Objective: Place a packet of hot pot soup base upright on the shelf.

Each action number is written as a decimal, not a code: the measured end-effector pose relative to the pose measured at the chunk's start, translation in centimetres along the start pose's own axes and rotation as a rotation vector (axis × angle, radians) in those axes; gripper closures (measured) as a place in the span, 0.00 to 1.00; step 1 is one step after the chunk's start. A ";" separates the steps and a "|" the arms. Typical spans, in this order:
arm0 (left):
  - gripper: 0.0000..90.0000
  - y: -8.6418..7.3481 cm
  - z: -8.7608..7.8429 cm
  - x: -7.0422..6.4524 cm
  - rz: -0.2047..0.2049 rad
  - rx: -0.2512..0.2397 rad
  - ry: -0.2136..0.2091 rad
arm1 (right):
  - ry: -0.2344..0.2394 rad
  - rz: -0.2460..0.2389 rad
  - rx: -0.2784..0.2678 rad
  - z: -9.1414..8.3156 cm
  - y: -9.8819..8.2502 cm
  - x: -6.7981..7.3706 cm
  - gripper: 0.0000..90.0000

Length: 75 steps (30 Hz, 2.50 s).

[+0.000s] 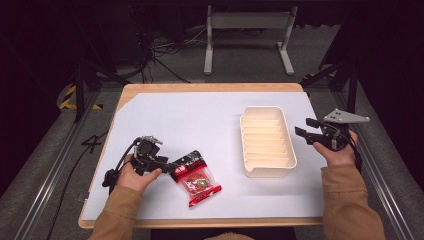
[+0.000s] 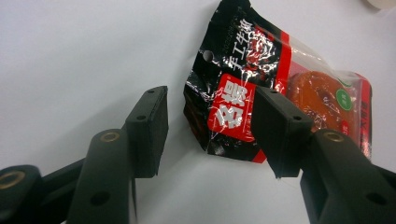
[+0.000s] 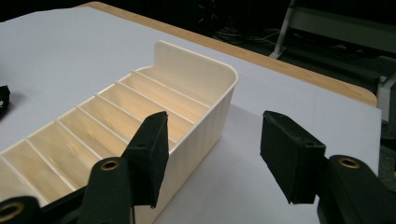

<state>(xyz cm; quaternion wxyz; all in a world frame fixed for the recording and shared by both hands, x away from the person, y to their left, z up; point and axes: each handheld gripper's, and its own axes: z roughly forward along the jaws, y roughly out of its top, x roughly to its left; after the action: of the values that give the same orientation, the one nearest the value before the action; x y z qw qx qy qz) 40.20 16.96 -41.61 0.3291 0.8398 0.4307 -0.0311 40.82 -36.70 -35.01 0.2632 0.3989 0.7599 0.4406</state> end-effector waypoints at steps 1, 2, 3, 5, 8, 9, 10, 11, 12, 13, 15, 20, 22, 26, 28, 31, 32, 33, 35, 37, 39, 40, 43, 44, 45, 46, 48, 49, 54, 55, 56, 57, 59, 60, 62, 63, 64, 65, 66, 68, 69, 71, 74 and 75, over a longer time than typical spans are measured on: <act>0.55 0.0 0.1 0.1 -0.006 0.006 -0.007 | 0.001 -0.002 0.001 0.0 0.0 0.0 0.47; 0.56 -0.1 0.2 0.2 -0.014 0.005 -0.009 | 0.002 -0.003 0.002 0.1 0.0 0.0 0.47; 0.57 -0.1 0.3 0.4 -0.019 0.006 -0.015 | 0.002 -0.004 0.003 0.1 0.0 0.0 0.47; 0.58 -0.1 0.4 0.5 -0.023 0.008 -0.018 | 0.002 -0.005 0.004 0.1 0.0 0.1 0.47; 0.64 -0.2 0.6 0.7 -0.036 0.000 -0.027 | 0.003 -0.008 0.012 0.2 -0.1 0.1 0.47; 0.64 -0.2 0.7 0.8 -0.035 -0.003 -0.023 | 0.003 -0.011 0.014 0.3 -0.1 0.2 0.47; 0.68 -0.3 0.8 0.9 -0.042 -0.011 -0.041 | 0.007 -0.011 0.015 0.3 -0.1 0.2 0.46; 0.70 -0.3 0.8 0.9 -0.042 -0.011 -0.041 | 0.007 -0.011 0.015 0.3 -0.1 0.2 0.46; 0.72 -0.2 0.9 0.9 -0.047 -0.014 -0.060 | 0.006 -0.011 0.020 0.4 -0.1 0.2 0.46; 0.72 -0.2 0.9 0.9 -0.047 -0.014 -0.060 | 0.006 -0.011 0.020 0.4 -0.1 0.2 0.46; 0.73 -0.2 1.0 0.8 -0.045 -0.010 -0.055 | 0.006 -0.008 0.023 0.4 -0.2 0.3 0.46; 0.80 -0.2 1.6 0.5 -0.033 0.009 -0.059 | 0.006 -0.009 0.022 0.4 -0.2 0.2 0.46; 0.81 -0.1 1.7 0.4 -0.027 0.013 -0.054 | 0.007 -0.009 0.022 0.4 -0.2 0.3 0.46; 0.94 -0.1 2.0 0.2 -0.014 0.008 -0.003 | 0.009 -0.012 0.023 0.5 -0.2 0.3 0.46; 0.99 -0.1 1.9 0.2 -0.018 0.006 -0.006 | 0.011 -0.015 0.025 0.5 -0.2 0.4 0.46; 1.00 -0.1 1.7 0.2 -0.021 -0.006 -0.011 | 0.011 -0.016 0.023 0.5 -0.2 0.4 0.46; 1.00 -0.1 1.7 0.2 -0.021 -0.006 -0.011 | 0.011 -0.016 0.023 0.5 -0.2 0.4 0.46; 1.00 -0.1 1.6 0.1 -0.022 -0.012 -0.011 | 0.010 -0.016 0.022 0.5 -0.2 0.4 0.46; 1.00 -0.1 1.4 0.0 -0.020 -0.017 -0.016 | 0.010 -0.013 0.022 0.4 -0.2 0.4 0.46; 1.00 0.0 1.0 -0.1 -0.008 -0.033 -0.022 | 0.010 -0.015 0.015 0.3 -0.1 0.3 0.48; 1.00 0.1 0.4 -0.4 0.002 -0.059 -0.029 | 0.009 -0.015 0.010 0.1 0.0 0.4 0.49; 1.00 0.1 0.1 -0.6 0.007 -0.072 -0.034 | 0.012 -0.016 0.009 0.0 0.0 0.4 0.50; 1.00 0.3 -0.6 -0.8 0.023 -0.089 -0.039 | 0.020 -0.020 0.005 -0.2 0.3 0.5 0.52; 1.00 0.3 -0.6 -0.8 0.023 -0.089 -0.039 | 0.020 -0.020 0.005 -0.2 0.3 0.5 0.52; 1.00 0.3 -0.8 -1.0 0.028 -0.098 -0.045 | 0.027 -0.023 0.000 -0.3 0.4 0.5 0.54; 1.00 0.4 -1.4 -1.3 0.042 -0.119 -0.045 | 0.033 -0.023 -0.002 -0.4 0.5 0.6 0.55; 1.00 0.5 -2.1 -1.6 0.062 -0.139 -0.044 | 0.043 -0.030 -0.002 -0.4 0.6 0.8 0.57; 1.00 0.5 -2.1 -1.6 0.062 -0.139 -0.044 | 0.048 -0.030 -0.004 -0.5 0.7 0.8 0.58; 1.00 0.7 -3.6 -2.5 0.096 -0.187 -0.049 | 0.068 -0.038 -0.009 -0.6 1.0 1.2 0.60; 1.00 0.8 -3.9 -2.7 0.106 -0.194 -0.048 | 0.076 -0.040 -0.012 -0.7 1.2 1.3 0.61; 1.00 0.8 -4.1 -2.8 0.113 -0.204 -0.051 | 0.083 -0.044 -0.015 -0.8 1.2 1.5 0.61; 1.00 0.9 -4.4 -3.2 0.124 -0.213 -0.055 | 0.086 -0.049 -0.017 -0.8 1.3 1.5 0.62; 1.00 1.0 -4.8 -3.6 0.154 -0.221 -0.060 | 0.099 -0.056 -0.019 -1.0 1.5 1.9 0.63; 1.00 1.1 -5.4 -4.1 0.184 -0.234 -0.066 | 0.107 -0.067 -0.022 -1.2 1.7 2.1 0.64; 1.00 1.2 -5.7 -4.4 0.205 -0.240 -0.064 | 0.113 -0.072 -0.023 -1.3 1.8 2.2 0.64; 1.00 1.2 -5.9 -4.6 0.212 -0.244 -0.067 | 0.124 -0.083 -0.026 -1.5 2.0 2.6 0.65; 1.00 1.3 -6.1 -4.7 0.222 -0.248 -0.067 | 0.124 -0.083 -0.026 -1.5 2.0 2.6 0.65; 1.00 1.3 -6.4 -5.0 0.230 -0.252 -0.071 | 0.126 -0.089 -0.028 -1.6 2.1 2.7 0.65; 1.00 1.4 -6.6 -5.2 0.243 -0.256 -0.070 | 0.132 -0.095 -0.032 -1.8 2.3 3.0 0.65; 1.00 1.4 -7.1 -5.6 0.262 -0.265 -0.091 | 0.143 -0.107 -0.038 -2.0 2.6 3.4 0.65; 1.00 1.5 -7.4 -5.9 0.280 -0.268 -0.086 | 0.147 -0.114 -0.043 -2.1 2.8 3.6 0.65; 1.00 1.6 -7.8 -6.4 0.307 -0.272 -0.067 | 0.165 -0.122 -0.050 -2.3 3.0 4.1 0.65; 1.00 1.7 -8.4 -6.9 0.322 -0.286 -0.053 | 0.180 -0.141 -0.053 -2.4 3.5 4.9 0.65; 1.00 1.7 -8.6 -6.9 0.328 -0.293 -0.048 | 0.188 -0.147 -0.055 -2.4 3.7 5.2 0.65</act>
<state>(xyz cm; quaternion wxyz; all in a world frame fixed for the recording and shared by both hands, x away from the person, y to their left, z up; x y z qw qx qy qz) 35.17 16.40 -31.62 0.4583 0.8408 0.2804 0.0657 37.56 -32.33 -30.91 0.2333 0.2915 0.7960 0.4763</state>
